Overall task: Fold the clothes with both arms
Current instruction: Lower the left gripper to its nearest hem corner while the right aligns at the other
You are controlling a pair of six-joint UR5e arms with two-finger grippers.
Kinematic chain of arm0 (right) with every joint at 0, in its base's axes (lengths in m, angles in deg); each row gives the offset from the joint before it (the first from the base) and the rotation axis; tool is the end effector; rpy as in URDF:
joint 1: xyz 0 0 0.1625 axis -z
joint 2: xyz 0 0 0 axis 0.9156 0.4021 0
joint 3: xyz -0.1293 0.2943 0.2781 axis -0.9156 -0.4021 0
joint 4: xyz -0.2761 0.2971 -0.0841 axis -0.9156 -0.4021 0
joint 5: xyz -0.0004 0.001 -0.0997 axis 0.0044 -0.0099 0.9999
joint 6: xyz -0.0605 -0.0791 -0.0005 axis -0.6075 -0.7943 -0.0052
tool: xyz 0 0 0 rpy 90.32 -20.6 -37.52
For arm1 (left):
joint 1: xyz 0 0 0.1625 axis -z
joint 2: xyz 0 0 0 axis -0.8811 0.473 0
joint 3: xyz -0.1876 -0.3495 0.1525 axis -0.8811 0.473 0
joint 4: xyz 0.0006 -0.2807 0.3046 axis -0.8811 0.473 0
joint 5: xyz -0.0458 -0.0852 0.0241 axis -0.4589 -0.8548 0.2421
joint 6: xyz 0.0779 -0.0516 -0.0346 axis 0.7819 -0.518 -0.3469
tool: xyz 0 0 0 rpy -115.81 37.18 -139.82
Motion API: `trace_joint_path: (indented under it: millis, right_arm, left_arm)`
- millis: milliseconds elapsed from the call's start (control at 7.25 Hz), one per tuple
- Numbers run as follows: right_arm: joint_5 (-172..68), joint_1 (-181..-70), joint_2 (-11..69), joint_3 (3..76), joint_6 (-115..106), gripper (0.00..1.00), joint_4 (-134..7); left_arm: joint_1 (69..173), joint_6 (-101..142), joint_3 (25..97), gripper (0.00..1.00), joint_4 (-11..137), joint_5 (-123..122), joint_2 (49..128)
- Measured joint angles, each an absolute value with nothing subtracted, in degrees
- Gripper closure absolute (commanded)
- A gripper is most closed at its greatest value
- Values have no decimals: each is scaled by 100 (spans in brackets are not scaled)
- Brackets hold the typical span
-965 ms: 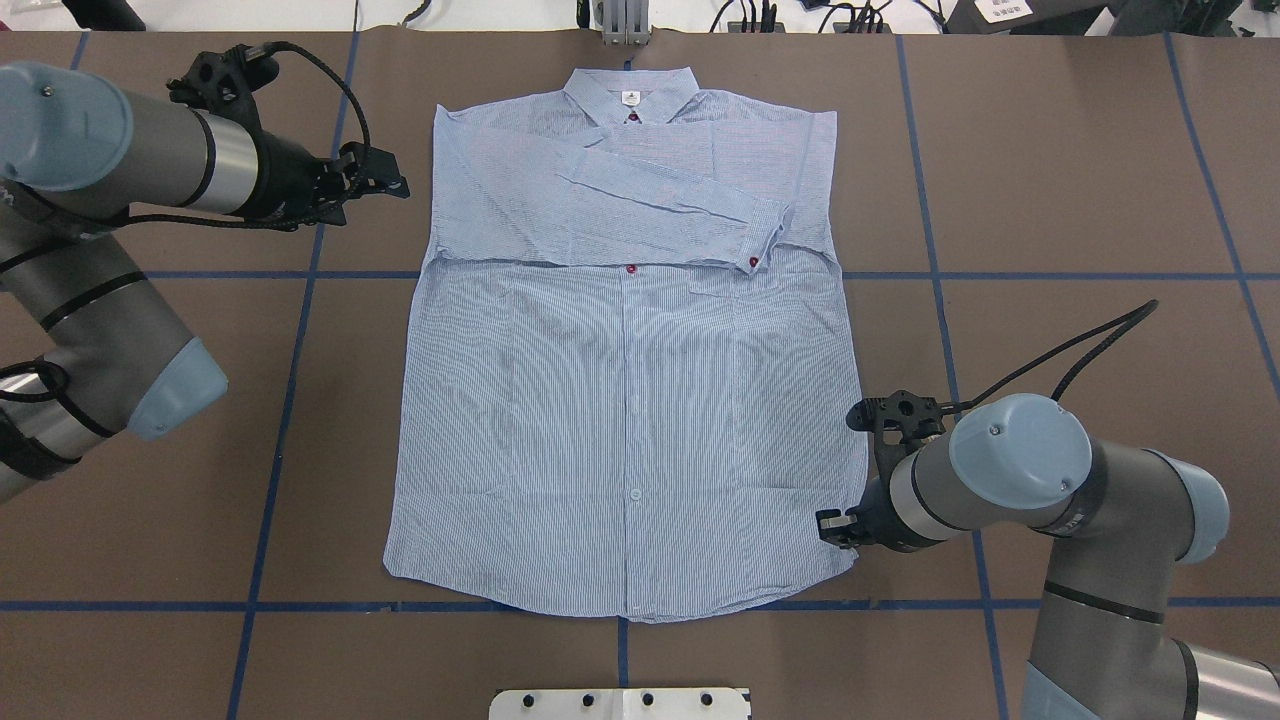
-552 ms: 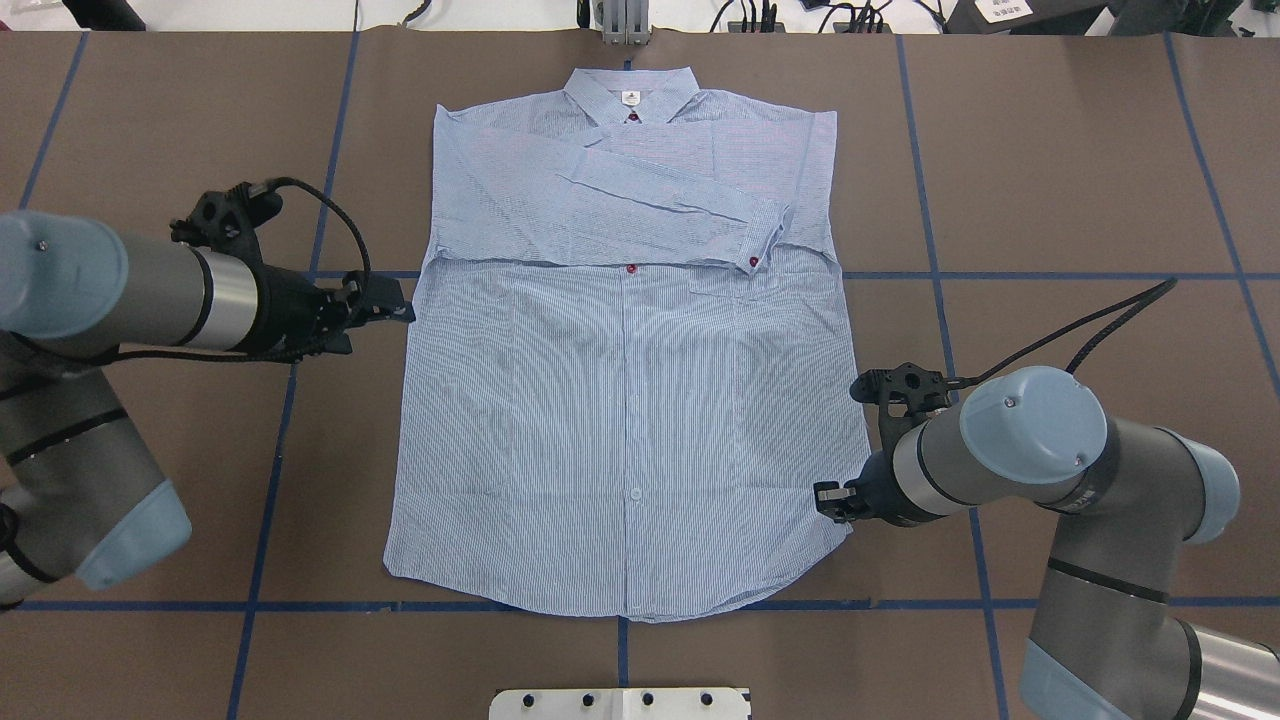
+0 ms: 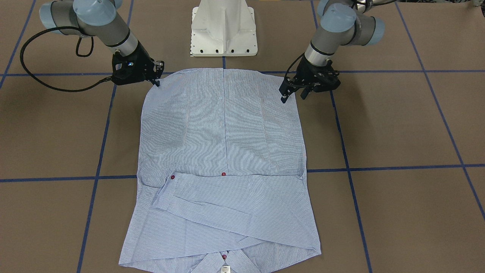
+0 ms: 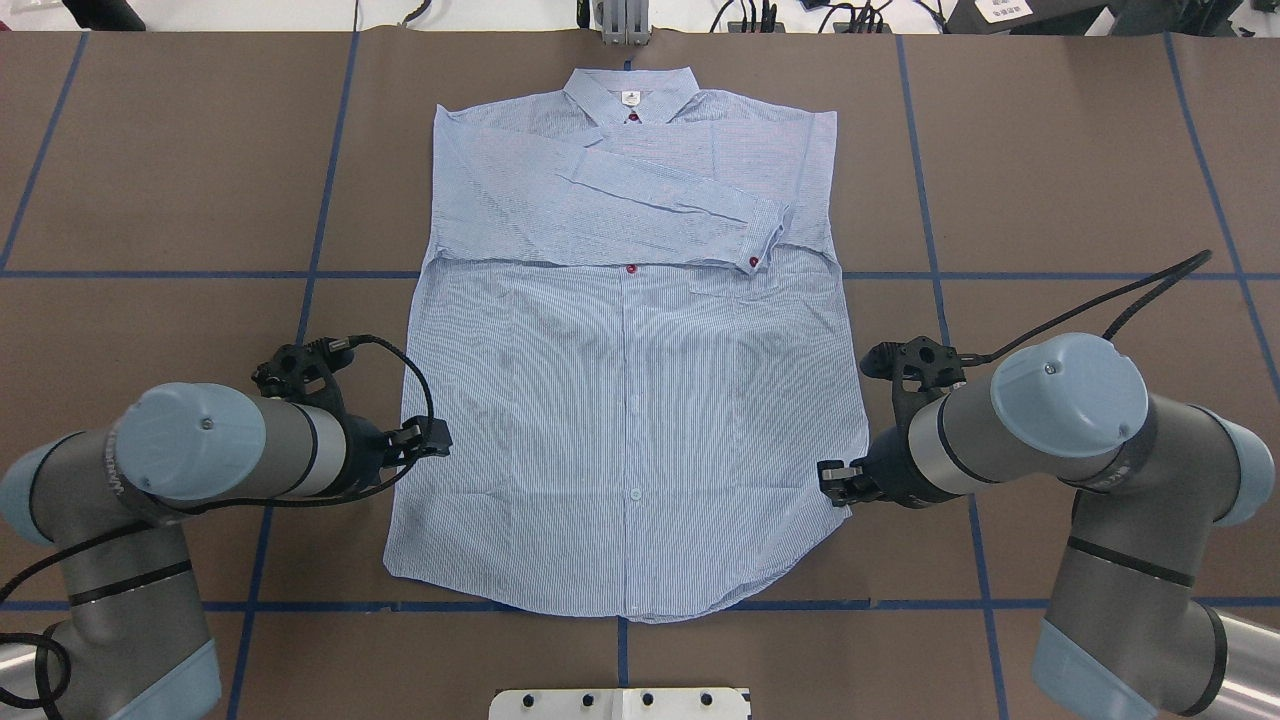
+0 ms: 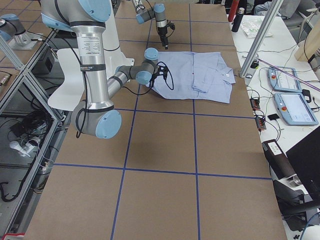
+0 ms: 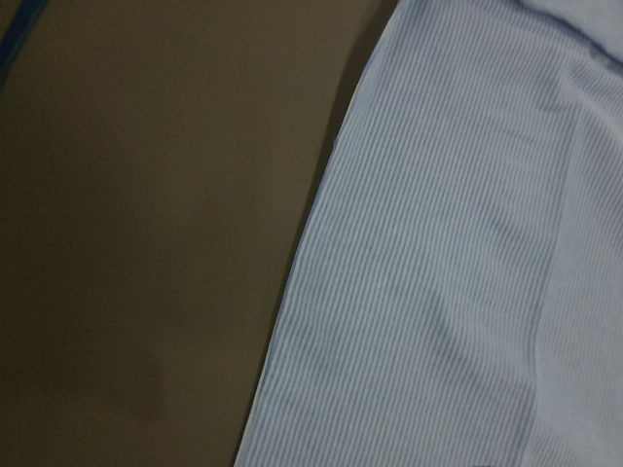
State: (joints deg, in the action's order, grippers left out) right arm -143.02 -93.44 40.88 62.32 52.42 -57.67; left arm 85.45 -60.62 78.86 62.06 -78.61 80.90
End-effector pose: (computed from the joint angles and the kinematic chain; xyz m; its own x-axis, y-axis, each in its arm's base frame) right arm -0.4199 -0.3194 0.3396 0.5473 -0.0095 0.8369 0.0308 0.9995 -0.0088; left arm 0.4681 -0.3327 0.3507 0.4858 -0.3170 -0.8145 0.3186 0.9320 -0.1727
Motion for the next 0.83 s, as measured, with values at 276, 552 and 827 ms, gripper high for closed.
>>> trace_joint_path:
  millis: [276, 552, 827]
  right_arm:
    - [-14312, -9379, 4088, 6247, 5242, 100, -5766]
    - [-14313, -9387, 4087, 6246, 5242, 100, -5766]
    - [-14314, -9394, 4088, 6246, 5242, 100, -5766]
  left_arm:
    - [8333, -6077, 7997, 13, 5351, -7791, 8428]
    - [8212, -6062, 8076, 13, 5025, -7752, 8494]
    - [8094, -6038, 8086, 13, 4968, -7734, 8422]
